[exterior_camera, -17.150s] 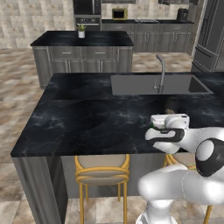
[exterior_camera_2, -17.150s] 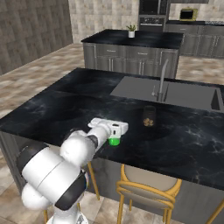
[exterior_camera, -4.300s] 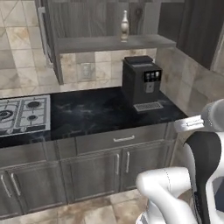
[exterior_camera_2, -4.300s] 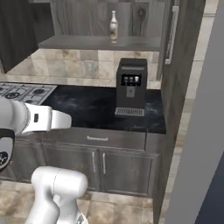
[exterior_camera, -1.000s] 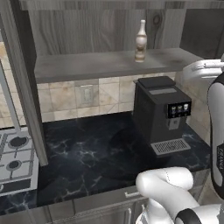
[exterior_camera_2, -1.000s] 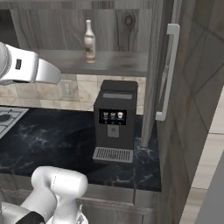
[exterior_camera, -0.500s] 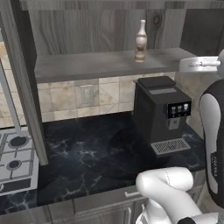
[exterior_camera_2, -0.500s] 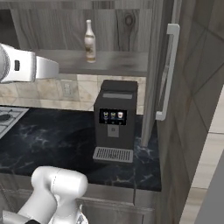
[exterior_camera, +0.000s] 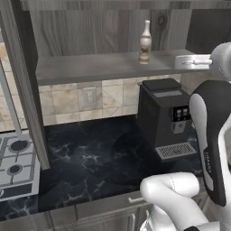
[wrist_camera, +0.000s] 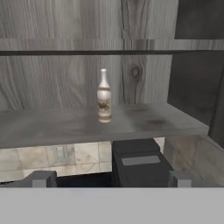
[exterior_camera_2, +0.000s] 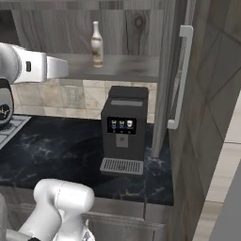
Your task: Open the cabinet directly in front. Then move the liquor and the mug to the dining counter with the jar on it.
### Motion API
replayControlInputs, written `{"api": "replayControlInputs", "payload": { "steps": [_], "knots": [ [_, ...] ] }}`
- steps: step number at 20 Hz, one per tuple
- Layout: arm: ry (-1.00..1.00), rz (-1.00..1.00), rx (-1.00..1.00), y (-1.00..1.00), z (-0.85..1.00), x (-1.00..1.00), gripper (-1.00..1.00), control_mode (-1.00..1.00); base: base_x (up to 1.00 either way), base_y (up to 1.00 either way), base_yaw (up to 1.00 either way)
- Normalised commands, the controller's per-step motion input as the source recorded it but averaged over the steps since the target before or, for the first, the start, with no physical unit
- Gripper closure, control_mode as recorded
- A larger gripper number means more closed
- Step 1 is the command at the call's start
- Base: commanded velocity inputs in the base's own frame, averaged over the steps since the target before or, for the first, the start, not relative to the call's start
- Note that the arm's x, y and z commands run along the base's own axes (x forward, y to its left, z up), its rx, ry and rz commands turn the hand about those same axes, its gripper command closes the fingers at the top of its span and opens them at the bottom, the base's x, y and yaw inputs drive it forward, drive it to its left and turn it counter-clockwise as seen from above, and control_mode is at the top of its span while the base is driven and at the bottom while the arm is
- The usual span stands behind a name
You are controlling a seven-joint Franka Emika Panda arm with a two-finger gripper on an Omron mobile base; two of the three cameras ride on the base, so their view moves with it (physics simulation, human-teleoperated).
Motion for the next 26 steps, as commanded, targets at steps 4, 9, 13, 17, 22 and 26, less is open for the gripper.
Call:
{"api": "replayControlInputs", "payload": {
  "steps": [4, 9, 13, 17, 22, 26],
  "knots": [
    [0.0, 0.0, 0.0, 0.17, 0.04, 0.45, -1.0, -1.0, 0.0, 0.0, 0.0],
    [0.0, 0.0, 0.0, 0.06, 0.0, 0.46, -1.0, -1.0, 0.0, 0.0, 0.0],
    [0.0, 0.0, 0.0, 0.0, 0.0, 0.47, -1.0, -1.0, 0.0, 0.0, 0.0],
    [0.0, 0.0, 0.0, 0.0, 0.0, 0.48, -1.0, -1.0, 0.0, 0.0, 0.0],
    [0.0, 0.0, 0.0, 0.0, 0.0, 0.52, -1.0, -1.0, 0.0, 0.0, 0.0],
    [0.0, 0.02, 0.0, -0.01, -0.05, 0.37, -1.0, -1.0, 0.0, 0.0, 0.0]
  ]
}}
